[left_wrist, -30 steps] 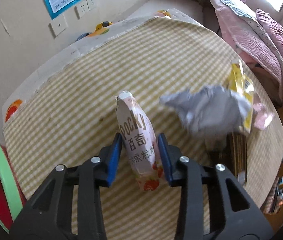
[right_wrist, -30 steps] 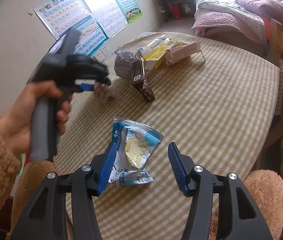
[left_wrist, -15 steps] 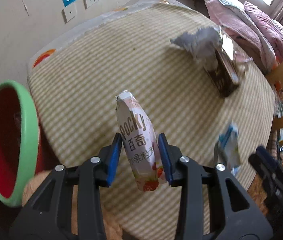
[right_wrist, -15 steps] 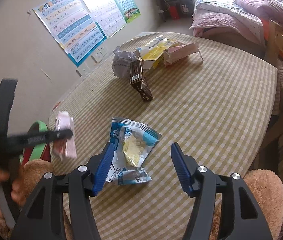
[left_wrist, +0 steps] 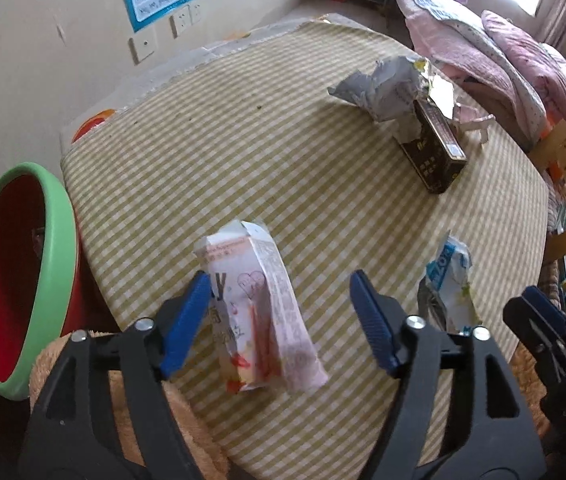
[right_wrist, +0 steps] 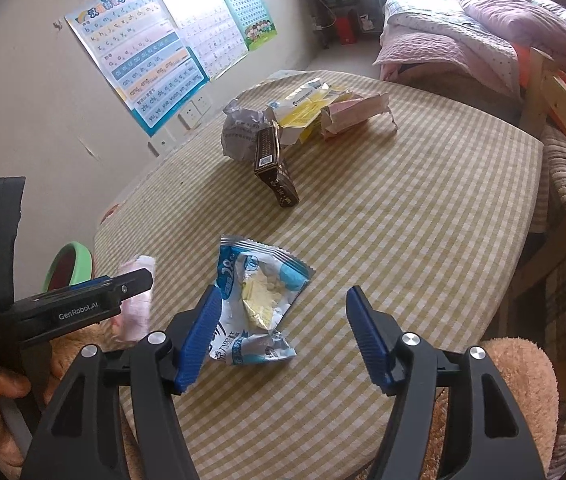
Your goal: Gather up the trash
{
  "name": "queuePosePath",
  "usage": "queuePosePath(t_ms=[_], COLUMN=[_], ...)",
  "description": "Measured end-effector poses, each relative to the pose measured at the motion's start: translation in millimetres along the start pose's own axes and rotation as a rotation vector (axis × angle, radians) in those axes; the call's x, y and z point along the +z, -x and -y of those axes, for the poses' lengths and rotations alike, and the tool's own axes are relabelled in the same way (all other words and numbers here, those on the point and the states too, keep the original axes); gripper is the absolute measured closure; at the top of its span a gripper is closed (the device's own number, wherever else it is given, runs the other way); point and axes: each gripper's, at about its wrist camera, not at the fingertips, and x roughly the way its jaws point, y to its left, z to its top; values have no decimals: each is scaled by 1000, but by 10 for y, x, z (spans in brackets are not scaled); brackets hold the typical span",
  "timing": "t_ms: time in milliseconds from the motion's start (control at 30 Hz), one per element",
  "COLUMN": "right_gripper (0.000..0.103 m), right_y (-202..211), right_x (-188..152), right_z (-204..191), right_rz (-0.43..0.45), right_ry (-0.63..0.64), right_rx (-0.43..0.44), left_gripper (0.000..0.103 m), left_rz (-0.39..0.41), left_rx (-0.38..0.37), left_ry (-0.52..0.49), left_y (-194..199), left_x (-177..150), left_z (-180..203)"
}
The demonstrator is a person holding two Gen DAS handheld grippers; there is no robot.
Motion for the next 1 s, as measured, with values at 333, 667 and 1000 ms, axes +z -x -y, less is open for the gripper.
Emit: queuePosePath(t_ms=[333,667,1000], right_gripper=[40,40,78], right_y=[-52,-364,-297], right_x=[-9,59,91], right_z=[6,-215,-306], right_rz=[-21,-110,-94], right_ry=[-11,15,55], right_rx=[11,33,5], left_gripper=[19,55,67], left_rz=[36,-101,-62], left_rx=[89,54,4], left_ry=[-18,27,17], left_y=[7,-301,-86], left_x=[-28,-131,-136], left_z=[-43,-147,-92])
